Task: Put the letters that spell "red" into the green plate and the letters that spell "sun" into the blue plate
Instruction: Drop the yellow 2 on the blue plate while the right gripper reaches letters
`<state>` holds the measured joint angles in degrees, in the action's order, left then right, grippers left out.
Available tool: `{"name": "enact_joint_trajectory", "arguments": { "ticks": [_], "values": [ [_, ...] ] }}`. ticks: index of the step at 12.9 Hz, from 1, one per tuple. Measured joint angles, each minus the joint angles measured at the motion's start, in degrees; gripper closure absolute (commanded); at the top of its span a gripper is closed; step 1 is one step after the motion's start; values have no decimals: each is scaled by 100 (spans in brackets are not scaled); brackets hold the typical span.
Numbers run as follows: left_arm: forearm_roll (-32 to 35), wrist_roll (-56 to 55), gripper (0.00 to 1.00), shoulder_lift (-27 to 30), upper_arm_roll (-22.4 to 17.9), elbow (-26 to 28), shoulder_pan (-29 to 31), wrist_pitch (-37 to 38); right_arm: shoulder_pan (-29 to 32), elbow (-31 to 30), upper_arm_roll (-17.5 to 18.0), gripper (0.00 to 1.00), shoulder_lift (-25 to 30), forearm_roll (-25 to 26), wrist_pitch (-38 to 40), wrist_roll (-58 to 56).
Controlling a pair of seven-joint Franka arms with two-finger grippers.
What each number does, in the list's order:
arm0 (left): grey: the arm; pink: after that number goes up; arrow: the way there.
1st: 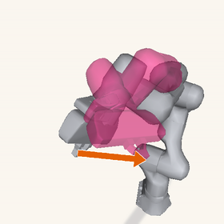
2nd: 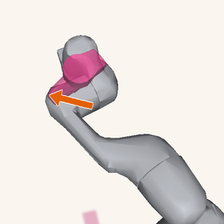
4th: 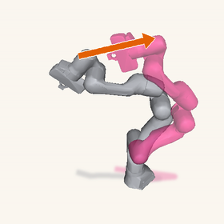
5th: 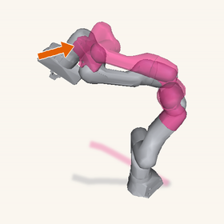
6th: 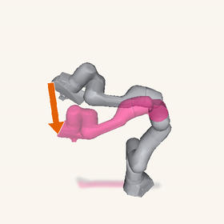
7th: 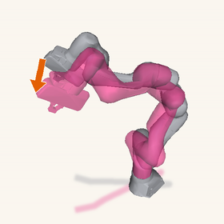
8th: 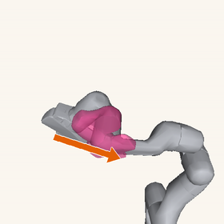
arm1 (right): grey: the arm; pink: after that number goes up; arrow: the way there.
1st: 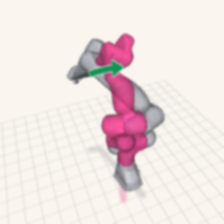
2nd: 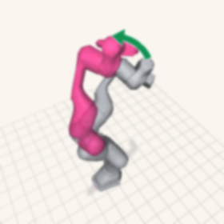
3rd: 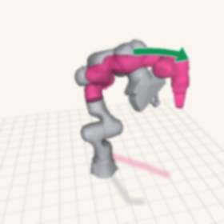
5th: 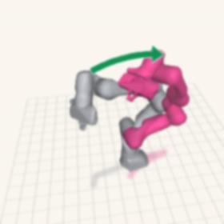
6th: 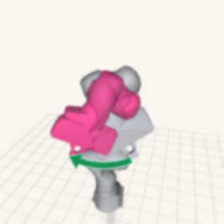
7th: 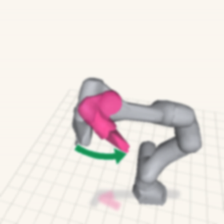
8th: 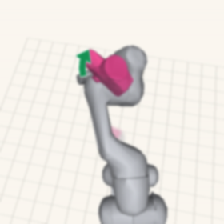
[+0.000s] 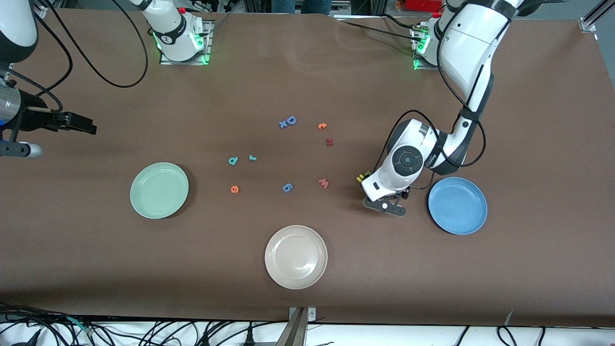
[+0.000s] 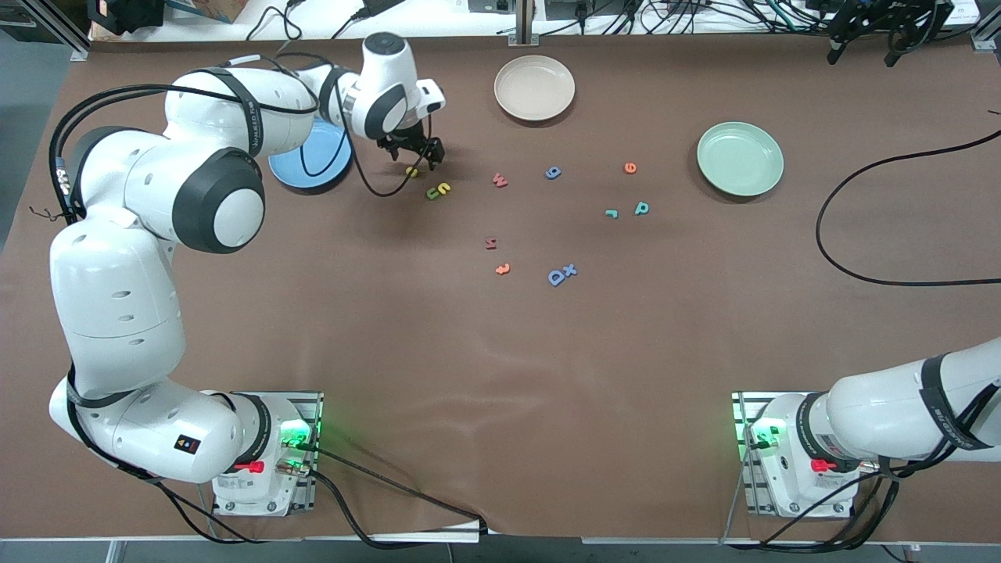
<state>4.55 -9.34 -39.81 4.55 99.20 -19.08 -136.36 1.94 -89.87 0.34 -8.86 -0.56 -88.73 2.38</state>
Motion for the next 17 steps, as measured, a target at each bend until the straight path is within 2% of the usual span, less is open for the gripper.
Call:
{"name": "enact_joint_trajectory", "arguments": {
  "ticks": [3,7,8,9,10,12,13,17],
  "values": [
    [0,219,0,-31,1,308,150,-400,-154,-36,30,0,-182,-14,-268,374],
    [0,221,3,74,69,479,149,-416,-668,-112,44,0,-573,-37,-903,1418],
    [0,221,8,95,85,514,149,-416,-806,-174,46,0,-656,-37,-1155,1689],
    [0,221,20,109,91,533,150,-417,-906,-277,54,0,-723,-38,-1427,1962],
    [0,221,38,114,94,538,150,-417,-956,-416,103,0,-767,-39,-1685,2249],
    [0,221,69,153,110,545,149,-417,-966,-729,298,0,-809,-39,-2123,2857],
    [0,221,75,172,119,553,149,-417,-968,-909,392,0,-809,-39,-2345,3148],
    [0,221,75,197,125,557,149,-416,-968,-1781,739,0,-814,-39,-3445,4087]
  ]
}}
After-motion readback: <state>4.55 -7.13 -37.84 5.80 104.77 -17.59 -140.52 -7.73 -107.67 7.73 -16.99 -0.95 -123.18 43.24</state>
